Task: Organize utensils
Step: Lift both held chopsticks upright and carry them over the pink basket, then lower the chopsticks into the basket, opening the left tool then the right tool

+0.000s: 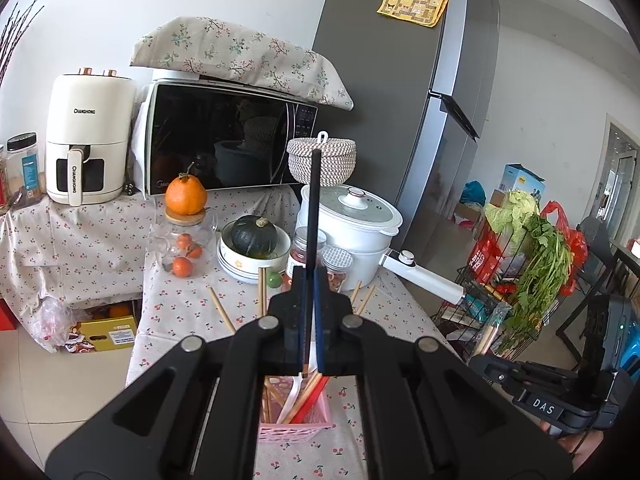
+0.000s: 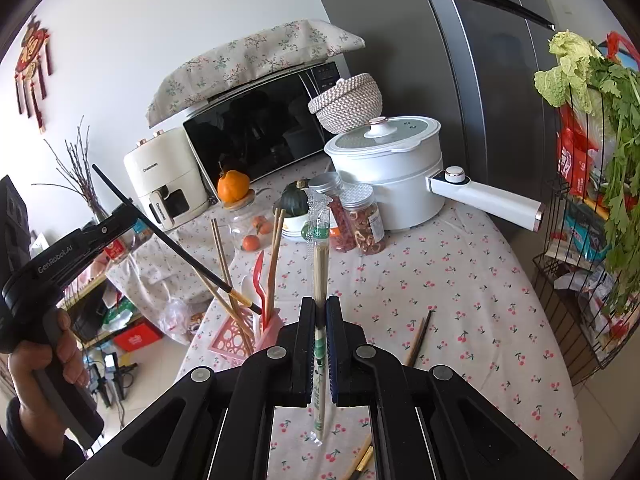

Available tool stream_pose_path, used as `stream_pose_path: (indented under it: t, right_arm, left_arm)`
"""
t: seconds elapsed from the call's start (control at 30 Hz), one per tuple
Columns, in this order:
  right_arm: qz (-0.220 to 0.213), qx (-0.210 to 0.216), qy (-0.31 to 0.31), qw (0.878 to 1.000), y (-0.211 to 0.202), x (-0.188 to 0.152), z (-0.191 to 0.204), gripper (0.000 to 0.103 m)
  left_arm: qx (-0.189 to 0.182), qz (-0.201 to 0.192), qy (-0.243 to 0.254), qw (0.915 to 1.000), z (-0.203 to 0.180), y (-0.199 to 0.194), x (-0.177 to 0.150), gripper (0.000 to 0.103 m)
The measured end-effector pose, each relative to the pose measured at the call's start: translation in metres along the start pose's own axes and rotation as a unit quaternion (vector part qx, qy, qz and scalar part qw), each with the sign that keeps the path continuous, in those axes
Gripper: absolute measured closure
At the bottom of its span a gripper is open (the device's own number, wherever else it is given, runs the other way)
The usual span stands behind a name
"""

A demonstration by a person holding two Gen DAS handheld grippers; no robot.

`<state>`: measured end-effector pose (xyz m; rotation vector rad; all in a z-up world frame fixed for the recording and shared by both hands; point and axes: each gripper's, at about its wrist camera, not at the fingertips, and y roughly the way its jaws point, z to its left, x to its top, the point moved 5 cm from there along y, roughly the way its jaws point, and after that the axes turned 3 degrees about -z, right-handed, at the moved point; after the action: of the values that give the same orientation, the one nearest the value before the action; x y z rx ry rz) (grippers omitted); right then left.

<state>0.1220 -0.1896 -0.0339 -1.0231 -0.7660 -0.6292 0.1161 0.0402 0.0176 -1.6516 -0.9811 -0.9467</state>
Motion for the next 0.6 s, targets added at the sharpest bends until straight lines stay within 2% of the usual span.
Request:
stream_pose_path:
  t: [0.27,0.6]
  right_arm:
    - [0.002,0.002,-0.002,1.0,0.002,-0.002,0.002,0.098]
    - [0.006,0.003,0.0,1.0,0.004,-0.004,0.002,0.098]
  left_arm:
    - [-0.006,-0.019,-0.002,0.9998,-0.002,-0.013,0.01,0.099]
    - [0.003,0.007,-0.019,0.9998,0.007,0.002,-0.003,0.095]
